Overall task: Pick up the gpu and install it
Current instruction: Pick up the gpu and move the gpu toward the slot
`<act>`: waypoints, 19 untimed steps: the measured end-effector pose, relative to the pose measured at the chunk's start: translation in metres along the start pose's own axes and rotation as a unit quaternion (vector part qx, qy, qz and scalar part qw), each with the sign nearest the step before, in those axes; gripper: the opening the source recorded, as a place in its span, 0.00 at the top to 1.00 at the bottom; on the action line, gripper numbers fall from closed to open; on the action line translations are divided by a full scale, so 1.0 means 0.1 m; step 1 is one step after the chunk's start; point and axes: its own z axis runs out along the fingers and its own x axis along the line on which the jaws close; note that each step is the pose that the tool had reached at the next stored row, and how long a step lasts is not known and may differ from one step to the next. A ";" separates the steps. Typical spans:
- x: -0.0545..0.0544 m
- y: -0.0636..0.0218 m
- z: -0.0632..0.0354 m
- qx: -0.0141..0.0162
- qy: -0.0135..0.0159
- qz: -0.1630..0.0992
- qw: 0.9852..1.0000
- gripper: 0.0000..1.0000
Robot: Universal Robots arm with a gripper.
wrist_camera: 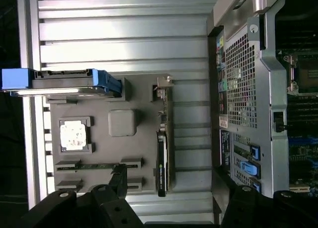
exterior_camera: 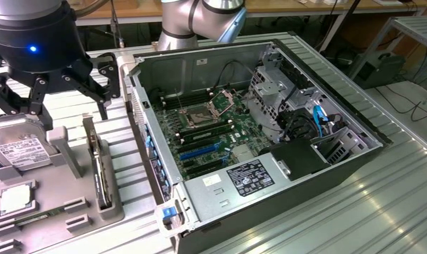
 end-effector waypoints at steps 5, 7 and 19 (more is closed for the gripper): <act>0.00 -0.004 0.038 0.000 0.000 -0.002 1.000 0.22; 0.00 -0.008 0.064 0.000 0.000 -0.003 1.000 0.22; 0.00 -0.031 0.189 0.000 0.000 -0.011 1.000 0.22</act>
